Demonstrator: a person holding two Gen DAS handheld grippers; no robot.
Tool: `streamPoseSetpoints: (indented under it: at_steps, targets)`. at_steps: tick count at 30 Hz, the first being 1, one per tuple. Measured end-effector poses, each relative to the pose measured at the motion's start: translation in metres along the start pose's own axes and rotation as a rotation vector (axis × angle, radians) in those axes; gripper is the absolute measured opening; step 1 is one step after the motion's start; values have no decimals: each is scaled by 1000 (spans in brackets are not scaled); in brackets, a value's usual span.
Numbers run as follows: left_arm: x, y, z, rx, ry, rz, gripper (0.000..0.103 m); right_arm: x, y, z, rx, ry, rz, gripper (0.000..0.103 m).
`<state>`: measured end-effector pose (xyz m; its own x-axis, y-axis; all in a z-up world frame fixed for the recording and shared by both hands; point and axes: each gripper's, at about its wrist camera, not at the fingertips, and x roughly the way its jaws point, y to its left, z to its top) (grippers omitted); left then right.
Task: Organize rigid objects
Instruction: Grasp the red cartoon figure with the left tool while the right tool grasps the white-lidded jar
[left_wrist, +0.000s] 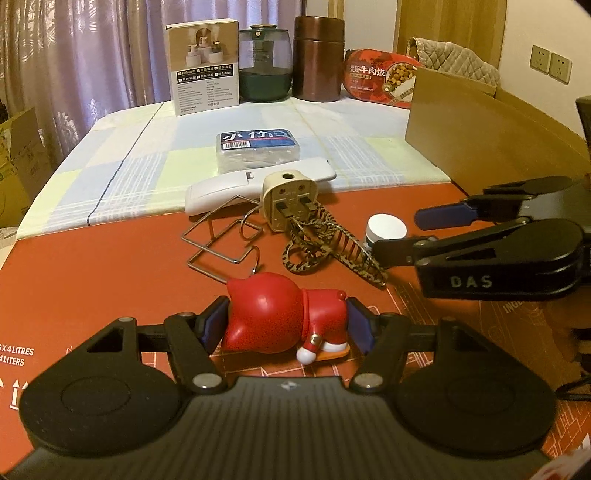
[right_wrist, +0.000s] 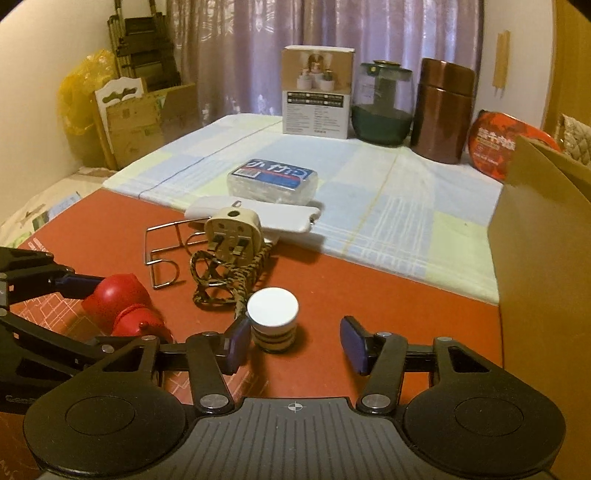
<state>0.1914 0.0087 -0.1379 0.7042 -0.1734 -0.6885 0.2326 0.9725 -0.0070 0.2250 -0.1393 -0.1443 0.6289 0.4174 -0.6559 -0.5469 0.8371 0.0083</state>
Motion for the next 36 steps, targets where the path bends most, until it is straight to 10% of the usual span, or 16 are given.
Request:
streamPoseSetpoints:
  at_steps: [9,36]
  targets:
    - [1,0,0,-3,-3,2,63,14,2,4,-15,-3,54,29]
    - [-55,-33,12,35,-22,-1,63,-89,-4,-7,105,-27,-86,29]
